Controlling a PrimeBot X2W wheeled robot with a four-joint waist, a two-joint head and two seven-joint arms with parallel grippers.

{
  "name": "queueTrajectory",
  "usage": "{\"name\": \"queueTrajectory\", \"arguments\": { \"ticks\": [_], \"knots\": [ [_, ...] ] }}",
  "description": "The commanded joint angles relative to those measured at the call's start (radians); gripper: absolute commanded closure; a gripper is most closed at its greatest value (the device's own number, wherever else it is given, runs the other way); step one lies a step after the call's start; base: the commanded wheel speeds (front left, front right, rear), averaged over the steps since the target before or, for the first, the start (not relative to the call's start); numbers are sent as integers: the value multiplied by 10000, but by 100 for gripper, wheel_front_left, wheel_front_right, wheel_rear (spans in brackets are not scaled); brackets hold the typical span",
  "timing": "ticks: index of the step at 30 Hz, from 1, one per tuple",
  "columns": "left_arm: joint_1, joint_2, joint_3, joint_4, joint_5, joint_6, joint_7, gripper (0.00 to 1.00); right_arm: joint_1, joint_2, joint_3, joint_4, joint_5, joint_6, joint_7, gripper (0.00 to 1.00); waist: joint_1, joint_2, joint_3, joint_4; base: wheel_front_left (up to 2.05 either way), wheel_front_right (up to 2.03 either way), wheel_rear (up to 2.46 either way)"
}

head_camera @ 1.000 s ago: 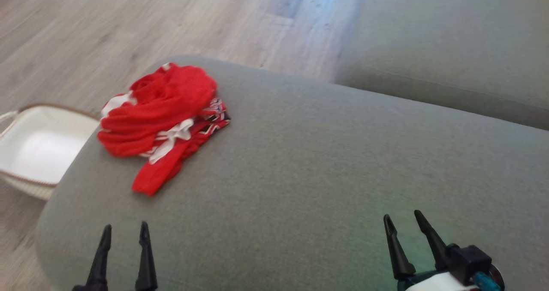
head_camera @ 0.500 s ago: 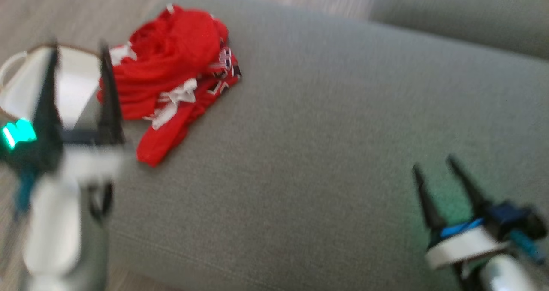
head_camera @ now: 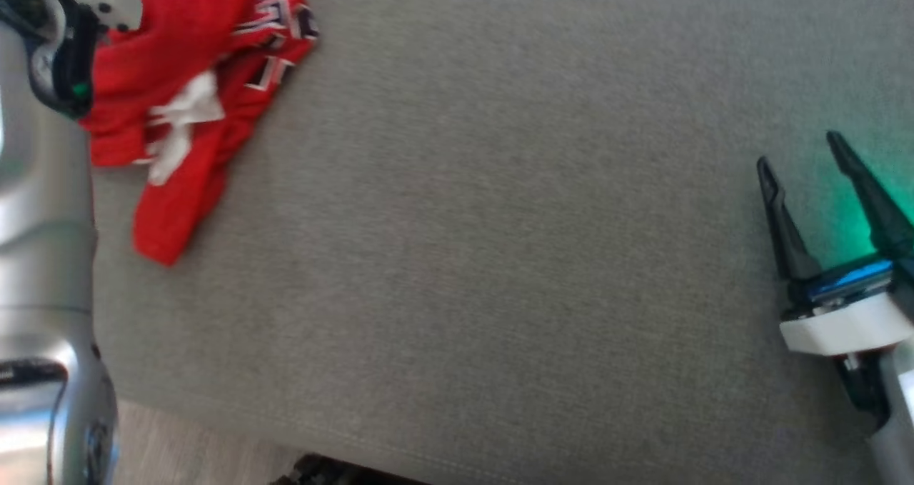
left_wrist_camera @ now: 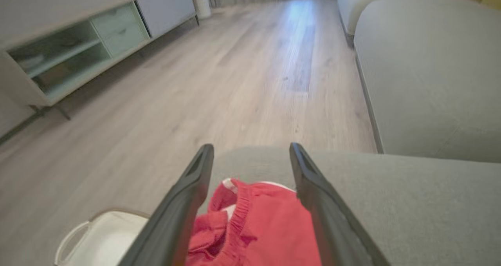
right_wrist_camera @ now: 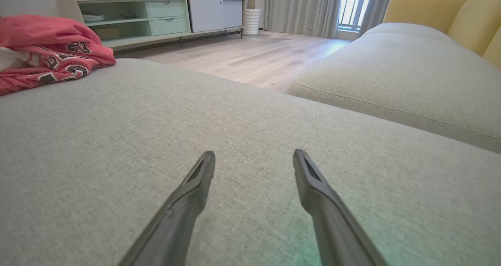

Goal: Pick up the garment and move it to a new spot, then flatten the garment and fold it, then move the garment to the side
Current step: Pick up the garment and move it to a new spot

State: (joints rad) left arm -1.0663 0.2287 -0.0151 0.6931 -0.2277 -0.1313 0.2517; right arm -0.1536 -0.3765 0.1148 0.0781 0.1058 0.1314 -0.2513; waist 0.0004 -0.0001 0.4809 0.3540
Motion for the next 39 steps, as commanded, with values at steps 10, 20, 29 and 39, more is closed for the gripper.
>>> {"name": "queueTrajectory", "arguments": {
  "ticks": [10, 20, 29, 39],
  "knots": [
    [-854, 1096, -100, 2174, -1018, 9, 1200, 0, 101, -434, -225, -571, 109, -7, -105, 0, -4, 1, 1067, -906, 0, 0, 0],
    [-1301, 1460, -428, 2619, -974, 8, -1215, 100, 172, -206, -172, -407, 90, -7, -105, 0, -4, 1, 555, -865, 0, 0, 0],
    [-2063, 1863, -1908, 2174, -1030, 7, -2689, 100, 305, 779, 394, 149, 185, -7, -105, 0, -4, 1, -1698, -1306, 0, 0, 0],
    [-2550, 2135, -3617, 801, -2217, 6, -2722, 100, 750, 2009, 674, 494, 190, -7, -105, 0, -4, 1, -3844, -2885, 0, 0, 0]
  ]
}}
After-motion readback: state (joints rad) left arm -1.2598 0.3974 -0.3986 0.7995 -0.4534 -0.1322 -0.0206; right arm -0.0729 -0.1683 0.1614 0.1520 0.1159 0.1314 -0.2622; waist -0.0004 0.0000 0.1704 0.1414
